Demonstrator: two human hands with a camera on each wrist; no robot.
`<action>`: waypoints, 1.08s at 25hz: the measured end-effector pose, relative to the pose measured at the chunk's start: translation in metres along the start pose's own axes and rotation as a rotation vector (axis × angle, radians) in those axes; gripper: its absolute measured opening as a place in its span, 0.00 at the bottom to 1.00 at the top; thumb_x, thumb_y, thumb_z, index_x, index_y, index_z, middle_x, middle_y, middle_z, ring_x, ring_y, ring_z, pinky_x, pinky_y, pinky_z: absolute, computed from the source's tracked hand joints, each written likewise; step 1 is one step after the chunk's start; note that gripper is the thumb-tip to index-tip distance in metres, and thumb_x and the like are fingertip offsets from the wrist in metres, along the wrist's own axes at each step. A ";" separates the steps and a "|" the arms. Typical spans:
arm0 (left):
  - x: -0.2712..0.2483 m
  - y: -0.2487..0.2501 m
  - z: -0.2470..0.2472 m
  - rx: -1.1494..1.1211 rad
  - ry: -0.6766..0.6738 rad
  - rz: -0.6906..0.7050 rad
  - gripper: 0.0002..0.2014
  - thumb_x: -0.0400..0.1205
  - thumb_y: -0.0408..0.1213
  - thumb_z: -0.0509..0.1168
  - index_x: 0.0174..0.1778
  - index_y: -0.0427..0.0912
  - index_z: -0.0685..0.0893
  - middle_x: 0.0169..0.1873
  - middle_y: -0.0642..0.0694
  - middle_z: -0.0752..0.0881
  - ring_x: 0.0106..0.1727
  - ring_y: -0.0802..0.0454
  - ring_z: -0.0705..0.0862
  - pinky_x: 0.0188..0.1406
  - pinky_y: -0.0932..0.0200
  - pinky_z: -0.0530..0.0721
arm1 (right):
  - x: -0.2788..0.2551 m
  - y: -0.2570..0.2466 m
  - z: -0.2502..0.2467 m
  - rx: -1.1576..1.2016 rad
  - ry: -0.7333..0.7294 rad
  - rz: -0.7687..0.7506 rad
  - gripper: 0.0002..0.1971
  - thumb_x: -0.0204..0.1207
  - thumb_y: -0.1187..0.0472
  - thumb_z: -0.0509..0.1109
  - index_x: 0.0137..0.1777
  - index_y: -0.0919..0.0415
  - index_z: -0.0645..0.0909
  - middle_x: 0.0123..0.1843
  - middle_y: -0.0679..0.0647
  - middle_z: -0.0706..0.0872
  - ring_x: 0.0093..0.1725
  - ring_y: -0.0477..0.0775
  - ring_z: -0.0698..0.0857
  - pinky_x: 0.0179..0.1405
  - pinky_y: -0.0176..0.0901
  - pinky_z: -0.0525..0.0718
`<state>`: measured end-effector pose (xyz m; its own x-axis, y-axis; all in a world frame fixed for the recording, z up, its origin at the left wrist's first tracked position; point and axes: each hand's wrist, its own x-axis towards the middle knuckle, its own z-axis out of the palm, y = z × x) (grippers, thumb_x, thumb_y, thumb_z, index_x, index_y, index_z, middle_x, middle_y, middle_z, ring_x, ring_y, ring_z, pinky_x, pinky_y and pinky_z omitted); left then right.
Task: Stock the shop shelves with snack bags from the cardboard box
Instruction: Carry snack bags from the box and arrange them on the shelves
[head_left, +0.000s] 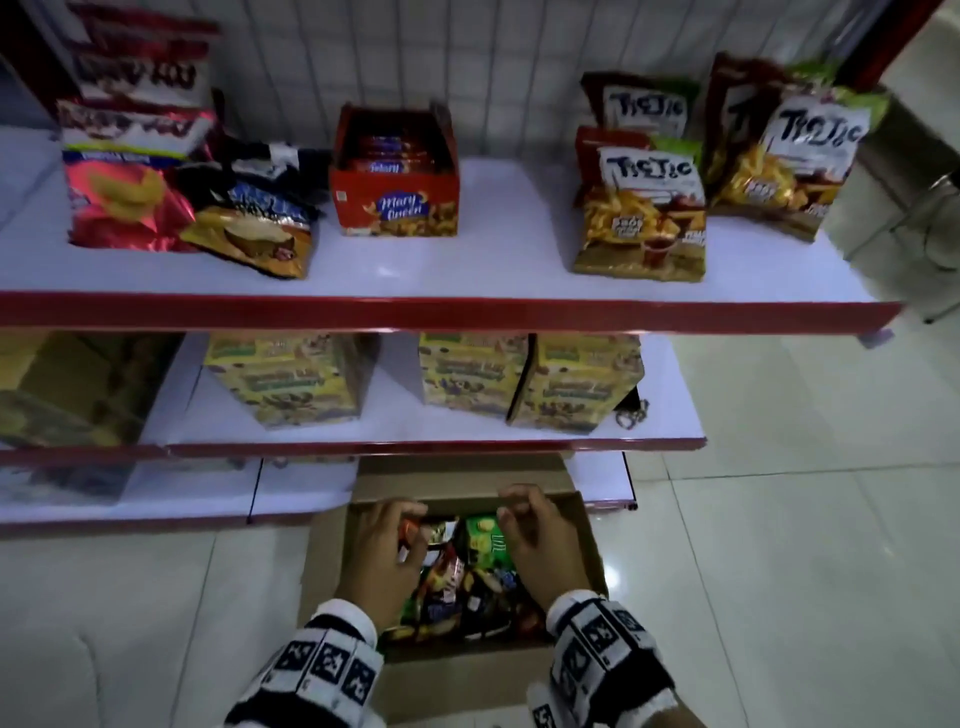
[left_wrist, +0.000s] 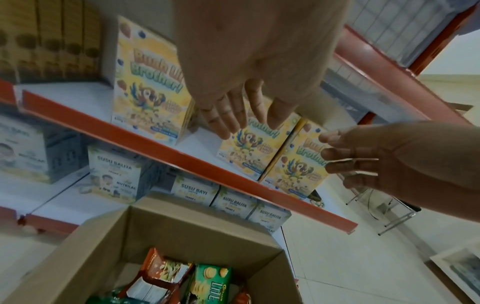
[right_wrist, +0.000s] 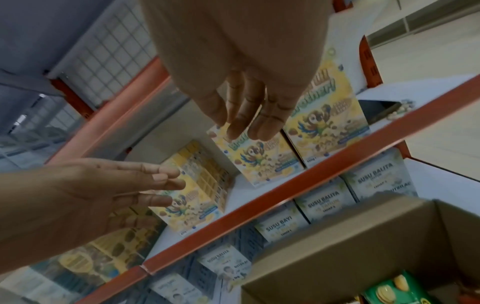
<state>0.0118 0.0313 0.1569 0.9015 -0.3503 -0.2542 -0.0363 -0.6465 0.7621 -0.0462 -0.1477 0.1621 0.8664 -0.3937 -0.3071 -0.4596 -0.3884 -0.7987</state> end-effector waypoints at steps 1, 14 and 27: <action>0.006 -0.018 0.013 -0.009 0.001 -0.006 0.09 0.81 0.32 0.66 0.56 0.44 0.81 0.52 0.53 0.78 0.60 0.51 0.77 0.59 0.63 0.72 | 0.008 0.018 0.015 0.008 -0.008 0.007 0.08 0.80 0.59 0.66 0.55 0.44 0.77 0.54 0.55 0.85 0.54 0.52 0.85 0.59 0.46 0.82; 0.112 -0.245 0.173 -0.144 0.014 -0.122 0.13 0.81 0.27 0.64 0.58 0.45 0.77 0.60 0.38 0.81 0.53 0.50 0.80 0.55 0.58 0.77 | 0.154 0.253 0.138 -0.289 -0.055 0.227 0.11 0.79 0.60 0.66 0.60 0.60 0.80 0.49 0.59 0.87 0.54 0.61 0.85 0.50 0.40 0.78; 0.150 -0.287 0.182 0.224 -0.061 0.051 0.24 0.80 0.42 0.68 0.70 0.42 0.69 0.66 0.38 0.76 0.63 0.41 0.81 0.67 0.47 0.77 | 0.224 0.354 0.152 -0.660 -0.263 0.225 0.25 0.64 0.40 0.78 0.52 0.60 0.87 0.51 0.58 0.89 0.51 0.58 0.87 0.52 0.48 0.83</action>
<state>0.0792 0.0408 -0.2090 0.8684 -0.4225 -0.2597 -0.1820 -0.7586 0.6256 0.0143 -0.2470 -0.2683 0.7172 -0.3427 -0.6067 -0.5815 -0.7742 -0.2501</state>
